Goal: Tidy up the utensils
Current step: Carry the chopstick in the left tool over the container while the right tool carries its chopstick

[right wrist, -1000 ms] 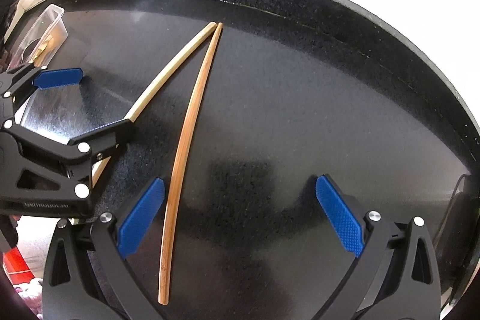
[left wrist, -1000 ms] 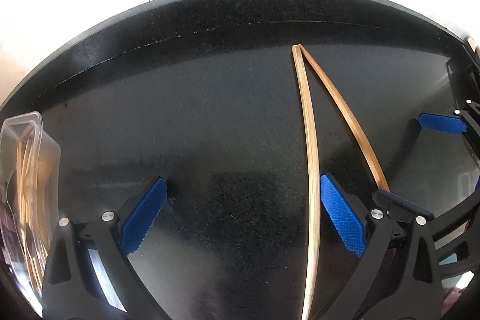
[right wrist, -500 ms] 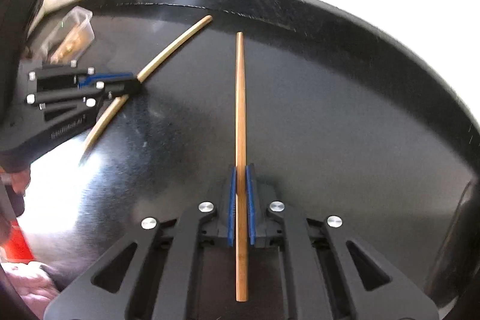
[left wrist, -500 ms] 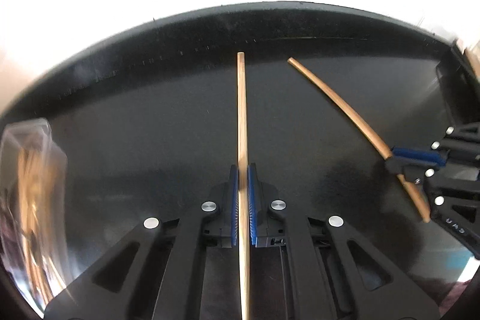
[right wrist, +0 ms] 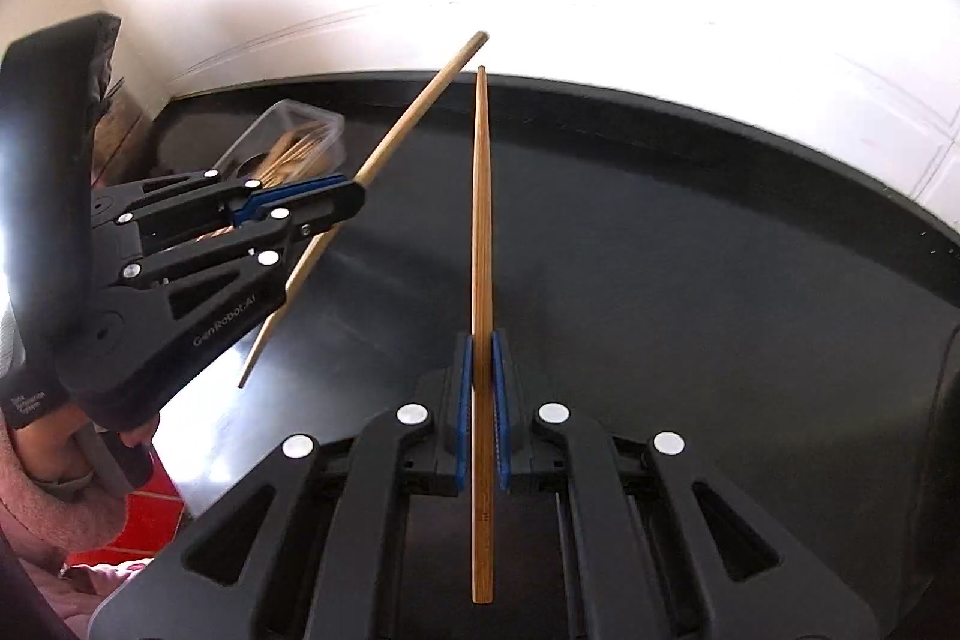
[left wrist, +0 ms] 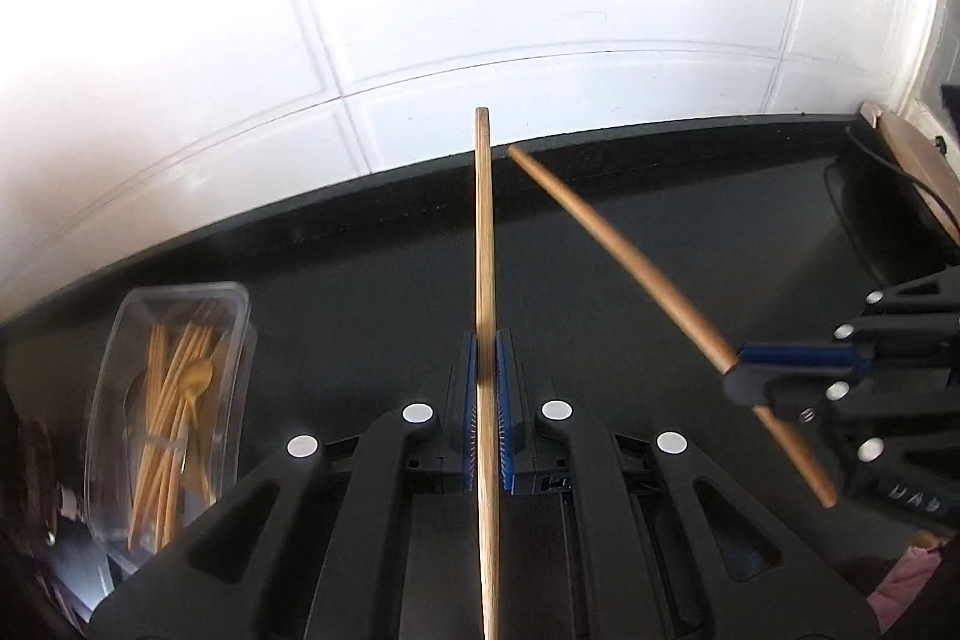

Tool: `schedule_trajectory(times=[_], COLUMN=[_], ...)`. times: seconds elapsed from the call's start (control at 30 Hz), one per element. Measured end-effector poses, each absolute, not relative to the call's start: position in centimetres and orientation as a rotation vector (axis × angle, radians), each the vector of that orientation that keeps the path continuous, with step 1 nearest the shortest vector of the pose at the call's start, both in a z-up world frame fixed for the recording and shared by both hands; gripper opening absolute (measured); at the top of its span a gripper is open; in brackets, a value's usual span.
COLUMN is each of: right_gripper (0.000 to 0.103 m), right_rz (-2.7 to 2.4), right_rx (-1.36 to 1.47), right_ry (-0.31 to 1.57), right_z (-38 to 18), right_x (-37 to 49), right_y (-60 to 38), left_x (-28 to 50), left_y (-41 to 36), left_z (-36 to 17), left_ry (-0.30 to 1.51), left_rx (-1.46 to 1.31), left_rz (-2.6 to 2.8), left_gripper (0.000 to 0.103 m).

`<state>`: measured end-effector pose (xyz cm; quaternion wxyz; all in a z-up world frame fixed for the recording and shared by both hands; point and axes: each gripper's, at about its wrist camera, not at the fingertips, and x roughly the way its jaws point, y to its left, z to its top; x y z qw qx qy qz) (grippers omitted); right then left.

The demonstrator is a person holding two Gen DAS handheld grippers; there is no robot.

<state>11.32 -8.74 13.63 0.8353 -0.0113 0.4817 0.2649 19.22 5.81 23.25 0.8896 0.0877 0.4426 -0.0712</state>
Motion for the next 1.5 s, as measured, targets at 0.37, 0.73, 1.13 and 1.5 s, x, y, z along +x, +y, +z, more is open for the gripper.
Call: schedule_trajectory(times=[0.37,0.73,1.13,1.5], right_gripper=[0.008,0.007,0.008,0.007], right_rz=[0.660,0.699,0.591,0.539], right_rx=[0.037,0.181,0.237,0.223], right_ry=[1.033,1.006,1.032,1.046], right_z=[14.3,17.6,15.5,15.0], right_x=[8.7,10.4,9.5,10.8], right_y=[-0.5,11.2,17.1,18.6], left_x=[11.8,10.8,13.1,15.2], left_y=[17.1,32.3,36.3,37.4], left_z=[25.4,27.7,26.9,25.6], left_ry=[0.901,0.897,0.891,0.906], left_rx=[0.082,0.054,0.097,0.082], left_rz=[-0.012,0.028,-0.111,-0.165], left_gripper=[0.005,0.005,0.005,0.005])
